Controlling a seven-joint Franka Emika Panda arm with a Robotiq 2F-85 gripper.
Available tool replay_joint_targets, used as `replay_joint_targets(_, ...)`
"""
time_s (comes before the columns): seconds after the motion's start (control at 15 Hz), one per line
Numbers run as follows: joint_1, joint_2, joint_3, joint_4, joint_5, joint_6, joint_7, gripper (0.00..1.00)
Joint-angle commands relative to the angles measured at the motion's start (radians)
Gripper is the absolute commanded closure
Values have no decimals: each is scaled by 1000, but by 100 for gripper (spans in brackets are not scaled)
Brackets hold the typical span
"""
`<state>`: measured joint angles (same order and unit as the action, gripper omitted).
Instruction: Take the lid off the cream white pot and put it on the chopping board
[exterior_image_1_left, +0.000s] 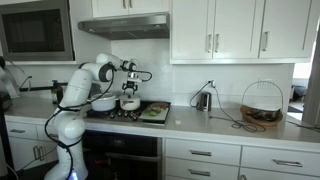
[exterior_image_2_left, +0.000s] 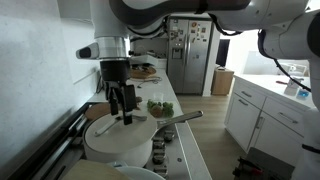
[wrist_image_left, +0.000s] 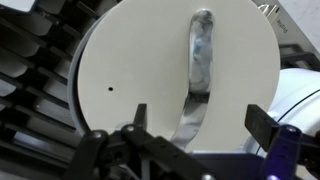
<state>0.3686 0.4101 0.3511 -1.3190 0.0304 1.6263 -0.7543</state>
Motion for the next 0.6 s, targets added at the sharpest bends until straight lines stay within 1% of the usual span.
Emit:
replay_joint_targets(0.0,-1,-45,-6,-93,-5,75,40,0)
replay_joint_targets(0.53,0,-111,-13,-181,-48,126,93,0)
